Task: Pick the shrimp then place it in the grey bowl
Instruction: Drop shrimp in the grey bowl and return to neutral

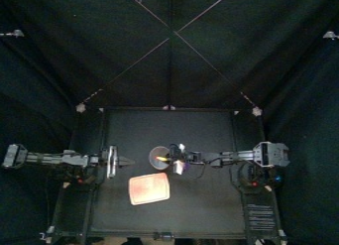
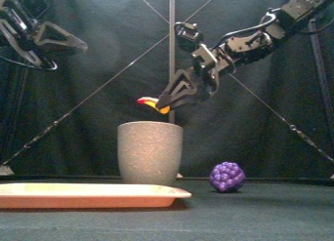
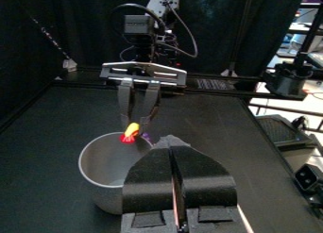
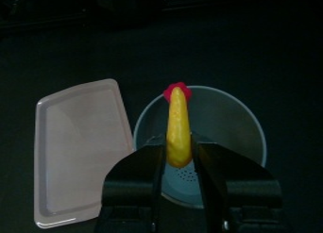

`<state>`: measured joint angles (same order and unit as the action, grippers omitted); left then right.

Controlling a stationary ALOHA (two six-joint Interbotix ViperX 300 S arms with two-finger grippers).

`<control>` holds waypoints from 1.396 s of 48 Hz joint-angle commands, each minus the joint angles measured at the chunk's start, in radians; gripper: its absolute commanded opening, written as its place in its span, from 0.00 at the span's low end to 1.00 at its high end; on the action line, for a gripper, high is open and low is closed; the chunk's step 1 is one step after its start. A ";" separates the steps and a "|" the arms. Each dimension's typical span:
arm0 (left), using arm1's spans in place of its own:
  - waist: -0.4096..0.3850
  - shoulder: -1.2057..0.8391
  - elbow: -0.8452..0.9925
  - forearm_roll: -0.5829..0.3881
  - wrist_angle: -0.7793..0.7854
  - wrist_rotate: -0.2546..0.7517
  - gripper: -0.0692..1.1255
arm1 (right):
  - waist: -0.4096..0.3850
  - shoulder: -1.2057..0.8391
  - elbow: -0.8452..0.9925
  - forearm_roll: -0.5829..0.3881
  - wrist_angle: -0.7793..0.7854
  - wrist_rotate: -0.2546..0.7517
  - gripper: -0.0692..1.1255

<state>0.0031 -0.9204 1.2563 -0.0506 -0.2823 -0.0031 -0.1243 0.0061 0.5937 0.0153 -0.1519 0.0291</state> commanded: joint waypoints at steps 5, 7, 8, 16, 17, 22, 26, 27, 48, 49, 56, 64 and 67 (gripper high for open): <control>0.003 0.005 -0.014 -0.002 -0.009 0.002 0.13 | -0.002 -0.020 -0.008 0.005 -0.012 0.000 0.63; 0.003 0.003 -0.014 -0.002 -0.009 0.002 0.13 | 0.000 -0.018 -0.008 0.006 -0.012 0.000 0.66; 0.005 0.003 -0.012 -0.002 -0.011 0.002 0.13 | -0.002 -0.018 -0.008 0.008 -0.012 0.000 0.67; 0.005 0.005 -0.012 -0.002 -0.009 0.002 0.13 | 0.002 -0.018 -0.005 0.012 -0.021 0.000 0.72; 0.005 0.005 -0.012 -0.002 -0.011 0.002 0.13 | 0.002 -0.018 -0.005 0.012 -0.023 0.000 0.72; 0.005 0.003 -0.012 -0.002 -0.009 0.002 0.13 | 0.002 -0.020 -0.003 0.012 -0.028 0.000 0.72; 0.005 0.005 -0.012 -0.002 -0.009 0.002 0.13 | 0.006 -0.028 0.003 0.009 -0.037 -0.002 0.72; 0.005 0.005 -0.012 -0.002 -0.009 0.000 0.13 | 0.006 -0.029 0.005 0.009 -0.041 -0.002 0.72; 0.005 0.003 -0.006 -0.002 -0.009 0.000 0.13 | 0.110 -0.156 0.155 0.005 -0.249 -0.005 0.72; 0.005 0.005 -0.006 -0.002 -0.009 0.000 0.13 | 0.118 -0.163 0.164 0.003 -0.255 -0.009 0.72; 0.005 0.003 -0.005 -0.002 -0.009 0.000 0.13 | 0.149 -0.206 0.232 0.003 -0.316 -0.005 0.72; 0.005 0.005 -0.002 -0.002 -0.009 0.003 0.13 | 0.170 -0.261 0.290 0.008 -0.377 -0.005 0.72; 0.005 0.005 0.000 -0.002 -0.009 0.003 0.13 | 0.167 -0.281 0.305 0.005 -0.383 -0.008 0.72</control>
<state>0.0061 -0.9204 1.2686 -0.0506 -0.2838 -0.0015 0.0460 -0.2255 0.8958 0.0199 -0.5154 0.0230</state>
